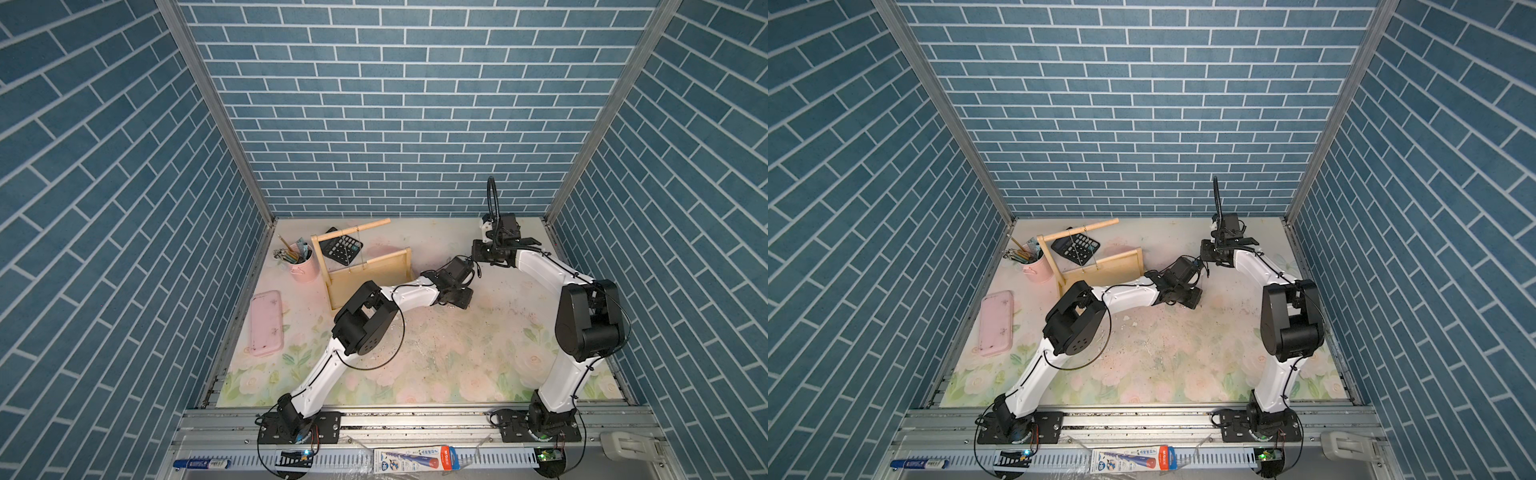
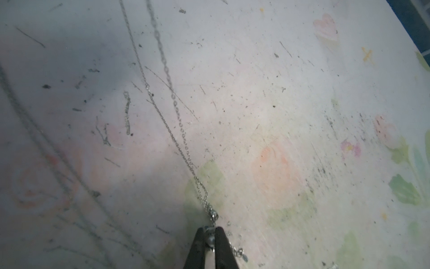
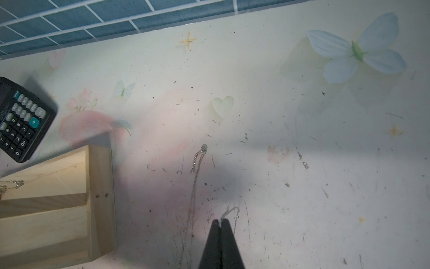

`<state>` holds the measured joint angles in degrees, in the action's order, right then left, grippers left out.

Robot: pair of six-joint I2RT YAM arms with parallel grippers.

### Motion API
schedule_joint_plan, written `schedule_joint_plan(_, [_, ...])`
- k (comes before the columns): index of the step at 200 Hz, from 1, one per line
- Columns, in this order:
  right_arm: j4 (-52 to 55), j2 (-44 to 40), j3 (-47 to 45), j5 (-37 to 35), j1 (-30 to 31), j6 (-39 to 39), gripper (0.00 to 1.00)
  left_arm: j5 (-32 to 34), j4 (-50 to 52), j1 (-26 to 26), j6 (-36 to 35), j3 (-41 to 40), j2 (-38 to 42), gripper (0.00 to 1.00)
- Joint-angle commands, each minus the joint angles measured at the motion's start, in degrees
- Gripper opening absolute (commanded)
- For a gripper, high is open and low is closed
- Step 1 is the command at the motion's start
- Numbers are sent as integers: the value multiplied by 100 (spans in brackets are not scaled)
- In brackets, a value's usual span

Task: Take the necklace off the jewelry display stand
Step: Place the necklace at the center of the board.

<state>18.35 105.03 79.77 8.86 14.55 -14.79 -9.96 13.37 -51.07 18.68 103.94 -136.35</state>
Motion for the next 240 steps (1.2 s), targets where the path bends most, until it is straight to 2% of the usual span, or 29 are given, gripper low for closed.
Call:
schedule_joint_plan(1, [-88,-114,-105,120,-10,-157,0,62,353,-63,67,-253,78,12])
schedule_joint_plan(94, [-157,-19,-173,173,13,-225,0,93,81,-70,542,-728,285,11])
schedule_joint_plan(240, [-77,765,380,266,83,-226,0,47,-156,-70,1076,-1170,447,11])
